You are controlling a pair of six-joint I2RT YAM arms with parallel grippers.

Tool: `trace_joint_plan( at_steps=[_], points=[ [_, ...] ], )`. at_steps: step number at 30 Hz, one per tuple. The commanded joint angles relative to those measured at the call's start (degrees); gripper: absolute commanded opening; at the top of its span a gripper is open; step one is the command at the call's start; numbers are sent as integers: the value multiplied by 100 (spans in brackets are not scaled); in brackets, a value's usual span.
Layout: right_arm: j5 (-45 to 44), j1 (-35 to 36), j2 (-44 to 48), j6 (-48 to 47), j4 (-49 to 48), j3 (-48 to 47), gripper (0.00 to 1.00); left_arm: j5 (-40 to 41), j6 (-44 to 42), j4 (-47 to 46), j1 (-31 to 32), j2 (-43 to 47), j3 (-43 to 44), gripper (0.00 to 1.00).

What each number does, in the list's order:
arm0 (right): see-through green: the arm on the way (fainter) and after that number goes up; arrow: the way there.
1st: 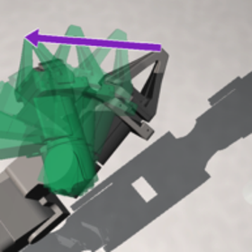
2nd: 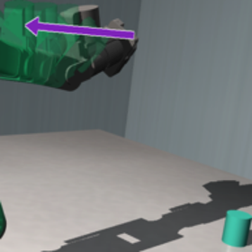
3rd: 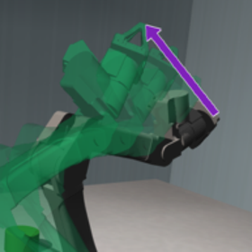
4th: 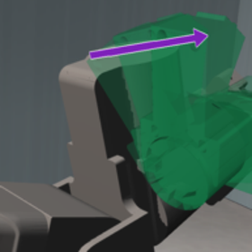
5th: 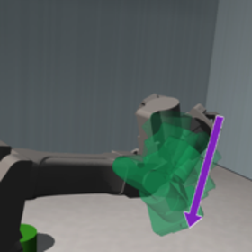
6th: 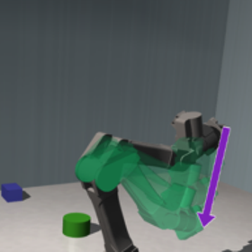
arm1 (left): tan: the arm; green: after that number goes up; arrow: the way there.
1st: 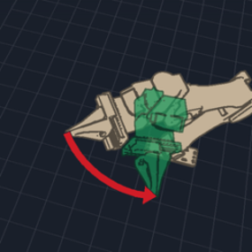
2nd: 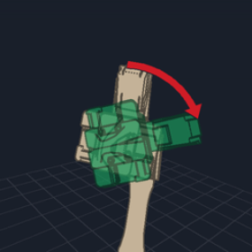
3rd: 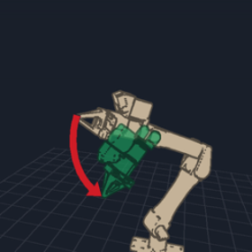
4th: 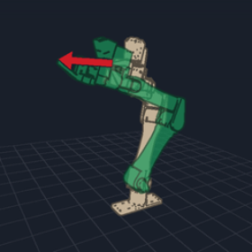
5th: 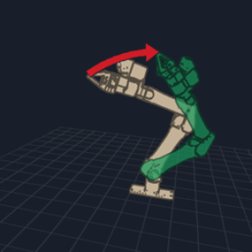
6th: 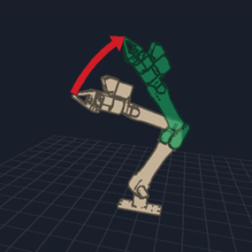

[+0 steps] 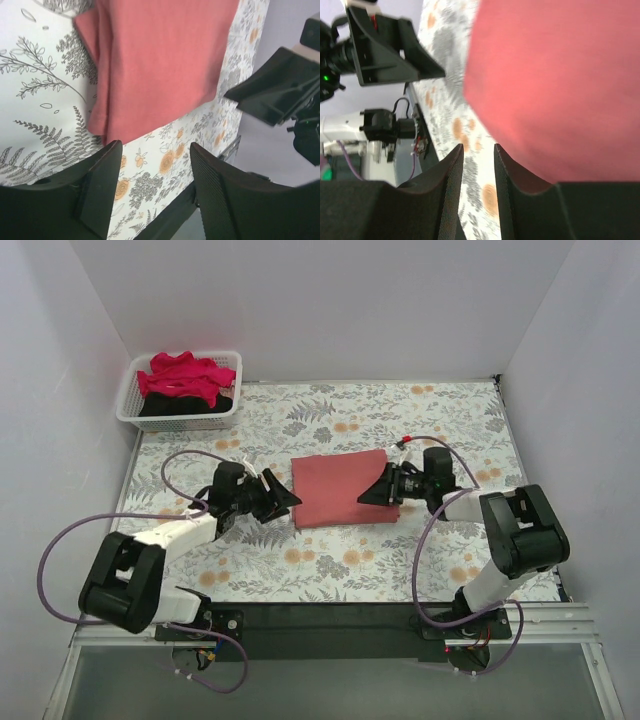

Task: Fold and stack the t-shirts
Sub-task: Fold the tshirt

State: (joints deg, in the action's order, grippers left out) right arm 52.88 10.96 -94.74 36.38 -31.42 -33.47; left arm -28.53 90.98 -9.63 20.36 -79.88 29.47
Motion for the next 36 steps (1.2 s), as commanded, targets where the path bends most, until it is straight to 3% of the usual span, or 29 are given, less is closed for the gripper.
trace_joint_plan(
  at_steps=[1, 6, 10, 15, 19, 24, 25, 28, 36],
  points=[
    [-277, 862, 342, 159, -136, -361, 38, 794, -475, 1153, -23, 770, 409, 57],
    [-445, 1698, -489, 404, -382, -871, 39, 1359, -766, 1736, -32, 1307, 612, 58],
    [-516, 1760, -1519, 800, -1093, -933, 37, 1456, -836, 1903, -23, 1334, 586, 59],
    [-490, 1760, -2277, 940, -1156, -1003, 34, 1456, -897, 1886, -32, 1054, 778, 58],
    [-489, 1725, -1637, 836, -1086, -924, 35, 1333, -907, 1693, -23, 457, 1479, 53],
    [-507, 1515, -714, 661, -867, -854, 36, 1043, -906, 1394, -32, -937, 2509, 39],
    [-524, 1462, -626, 608, -701, -836, 36, 1034, -924, 1393, -23, -1142, 2685, 31],
    [-542, 1207, -362, 414, -498, -714, 36, 964, -959, 1385, -23, -1968, 3318, 19],
    [-480, 487, -106, 19, -313, -230, 36, 1709, -1170, 1595, -207, -3121, 3645, 17]
  ],
)
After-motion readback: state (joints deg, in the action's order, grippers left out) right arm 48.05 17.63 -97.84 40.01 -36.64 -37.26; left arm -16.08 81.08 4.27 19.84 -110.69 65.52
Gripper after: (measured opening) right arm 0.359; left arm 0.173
